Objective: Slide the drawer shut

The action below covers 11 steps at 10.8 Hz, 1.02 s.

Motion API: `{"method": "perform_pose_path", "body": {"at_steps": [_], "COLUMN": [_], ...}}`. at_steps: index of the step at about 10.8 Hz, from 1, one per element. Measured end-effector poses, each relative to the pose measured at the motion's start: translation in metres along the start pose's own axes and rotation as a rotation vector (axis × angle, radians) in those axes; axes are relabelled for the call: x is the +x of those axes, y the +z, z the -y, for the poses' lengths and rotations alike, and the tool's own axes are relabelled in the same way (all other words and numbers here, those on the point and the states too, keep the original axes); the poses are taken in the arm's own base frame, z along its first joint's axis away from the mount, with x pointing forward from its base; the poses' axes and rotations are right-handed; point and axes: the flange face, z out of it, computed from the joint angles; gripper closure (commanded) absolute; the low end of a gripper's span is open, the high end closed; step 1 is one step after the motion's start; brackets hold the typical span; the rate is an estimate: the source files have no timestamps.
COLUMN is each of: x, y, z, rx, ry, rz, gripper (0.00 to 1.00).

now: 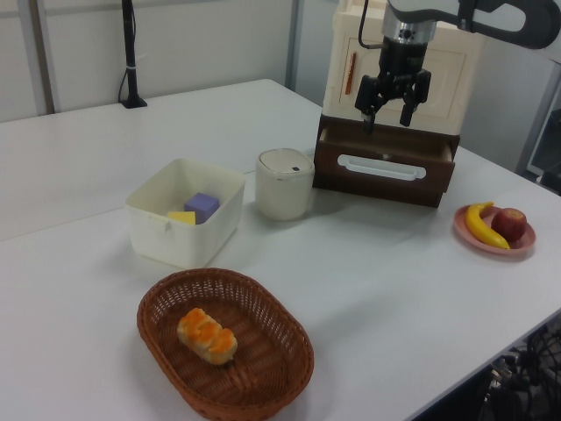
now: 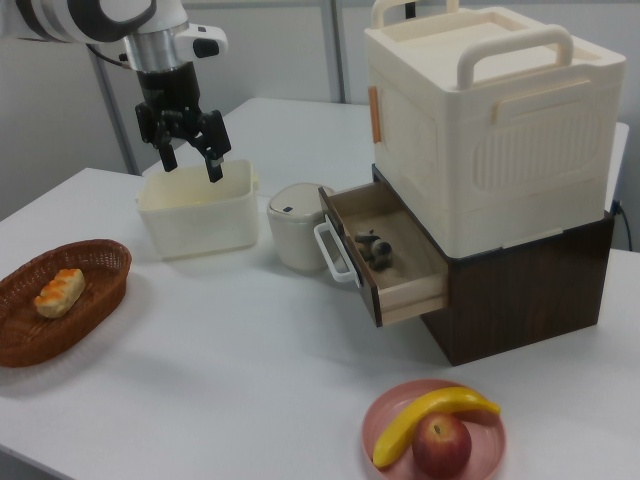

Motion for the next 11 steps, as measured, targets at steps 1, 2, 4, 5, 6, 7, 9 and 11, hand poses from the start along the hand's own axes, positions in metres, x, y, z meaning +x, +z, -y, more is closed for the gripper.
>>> {"method": "perform_pose_path", "body": {"at_steps": [1,2,4,5,6,7,9,11], "x": [0.001,0.001,0.003,0.003,0.003,0.003,0.004,0.006], "y": [0.001,0.003,0.005,0.006,0.006,0.006,0.009,0.012], "z": [0.001,0.001,0.003,0.003,0.003,0.003,0.005,0.006], "rx": [0.0,-0.001,-0.001,-0.001,-0.001,-0.001,-0.001,-0.002], "ry": [-0.001,-0.002,-0.004,-0.004,-0.004,-0.004,-0.007,-0.009], "rz": [0.003,0.005,0.009,0.011,0.011,0.011,0.016,0.022], "gripper": [0.0,0.0,0.0,0.0,0.0,0.0,0.0,0.0]}}
